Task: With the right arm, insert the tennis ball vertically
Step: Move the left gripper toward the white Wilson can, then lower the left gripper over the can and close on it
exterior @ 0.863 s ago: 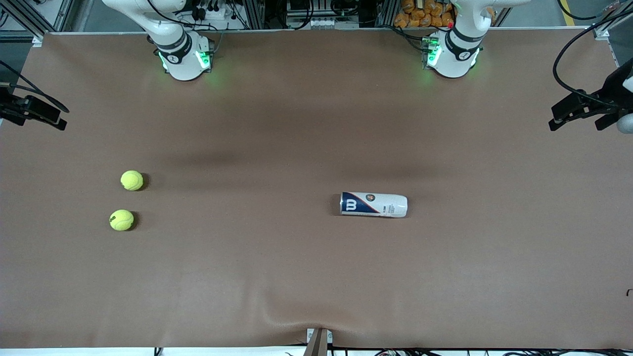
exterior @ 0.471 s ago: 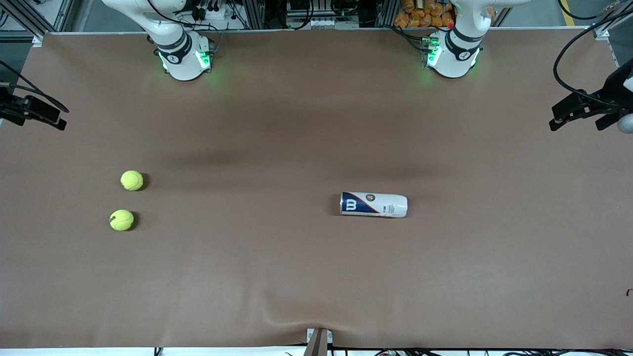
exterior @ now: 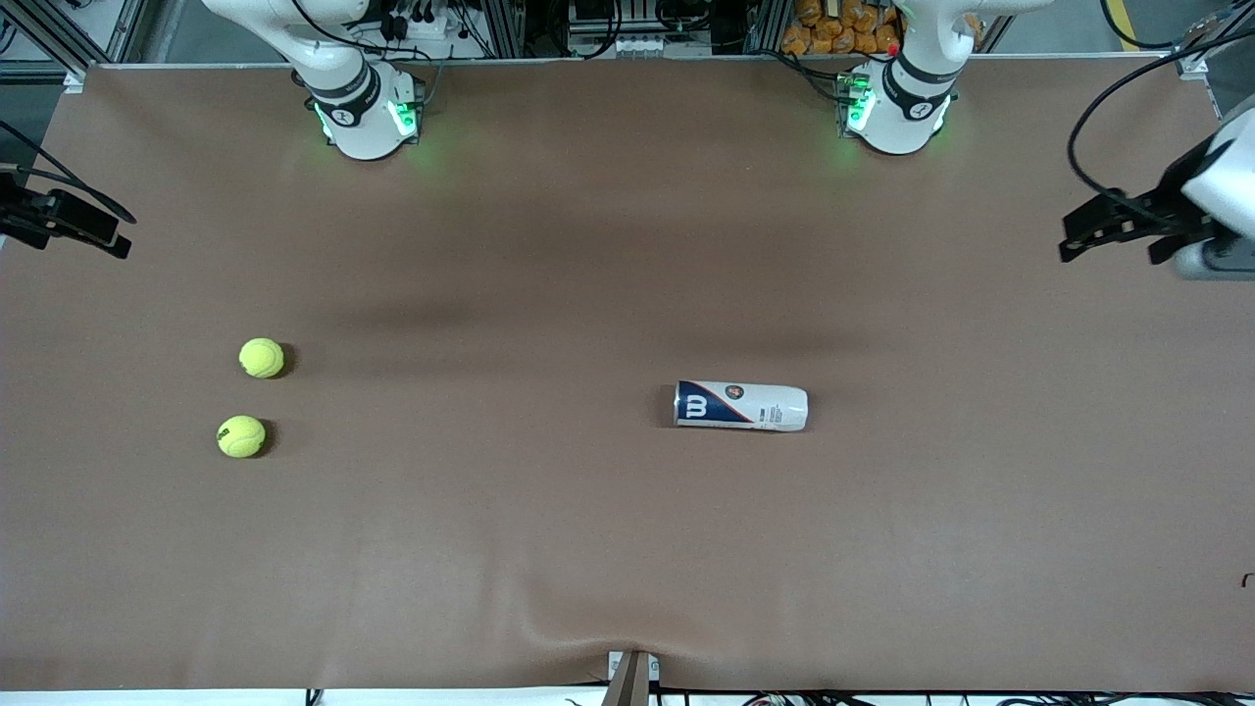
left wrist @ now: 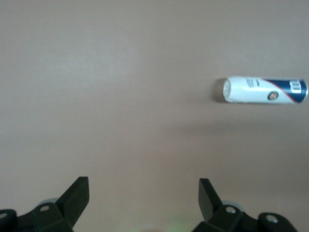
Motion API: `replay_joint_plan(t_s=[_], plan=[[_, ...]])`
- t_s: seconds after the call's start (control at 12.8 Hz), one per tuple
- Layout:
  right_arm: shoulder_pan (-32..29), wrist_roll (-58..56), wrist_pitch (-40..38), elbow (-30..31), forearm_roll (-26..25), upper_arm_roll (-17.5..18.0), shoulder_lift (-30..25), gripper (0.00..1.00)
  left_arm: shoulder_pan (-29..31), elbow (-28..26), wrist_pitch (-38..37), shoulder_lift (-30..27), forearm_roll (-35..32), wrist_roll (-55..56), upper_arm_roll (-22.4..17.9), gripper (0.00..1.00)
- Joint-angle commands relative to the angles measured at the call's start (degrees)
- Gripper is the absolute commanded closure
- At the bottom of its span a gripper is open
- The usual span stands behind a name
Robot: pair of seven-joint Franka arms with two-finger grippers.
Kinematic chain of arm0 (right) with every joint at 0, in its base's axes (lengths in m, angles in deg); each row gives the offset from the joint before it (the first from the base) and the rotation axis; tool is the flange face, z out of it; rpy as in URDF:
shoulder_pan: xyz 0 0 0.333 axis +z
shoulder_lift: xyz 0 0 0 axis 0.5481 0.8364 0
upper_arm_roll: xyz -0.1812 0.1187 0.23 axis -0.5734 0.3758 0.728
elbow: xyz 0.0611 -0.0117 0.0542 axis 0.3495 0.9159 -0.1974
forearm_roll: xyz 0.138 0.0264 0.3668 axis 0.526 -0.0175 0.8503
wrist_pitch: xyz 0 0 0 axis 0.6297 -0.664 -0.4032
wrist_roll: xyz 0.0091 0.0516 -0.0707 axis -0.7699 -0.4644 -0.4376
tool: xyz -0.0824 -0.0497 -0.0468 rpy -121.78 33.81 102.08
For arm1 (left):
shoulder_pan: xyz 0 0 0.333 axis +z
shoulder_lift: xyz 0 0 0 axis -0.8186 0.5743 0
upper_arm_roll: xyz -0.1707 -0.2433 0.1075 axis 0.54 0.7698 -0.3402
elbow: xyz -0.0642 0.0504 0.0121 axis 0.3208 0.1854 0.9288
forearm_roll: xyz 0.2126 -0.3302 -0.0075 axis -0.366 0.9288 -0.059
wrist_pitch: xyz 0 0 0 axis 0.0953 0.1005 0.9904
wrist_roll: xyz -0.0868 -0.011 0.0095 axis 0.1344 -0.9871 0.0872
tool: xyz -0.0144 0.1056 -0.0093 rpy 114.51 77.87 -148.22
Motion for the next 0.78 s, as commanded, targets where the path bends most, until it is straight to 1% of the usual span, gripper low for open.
replay_joint_plan(t_s=[0.0,0.16,0.39,0.63,0.71], plan=[[-0.08,0.69,-0.02,0.16,-0.41,0.07,-0.42,0.0,-2.62,1.1,-0.6,3.18,0.53,-5.58,0.57,0.0],[-0.34,0.61,-0.02,0.16,-0.41,0.07,-0.42,0.0,-4.2,1.19,-0.26,4.93,0.44,-8.14,1.01,0.0],[-0.43,0.61,0.07,0.16,-0.41,0.07,-0.33,0.0,-7.28,2.42,0.71,7.31,-0.44,-15.77,3.2,0.0],[-0.43,0.61,0.07,0.43,-0.41,0.07,-0.15,0.0,-10.27,2.6,0.89,9.51,-0.35,-19.3,3.38,0.0],[-0.52,0.52,0.07,0.43,-0.41,0.07,-0.06,0.0,-11.23,2.95,1.5,10.73,-0.27,-22.36,3.38,0.0]])
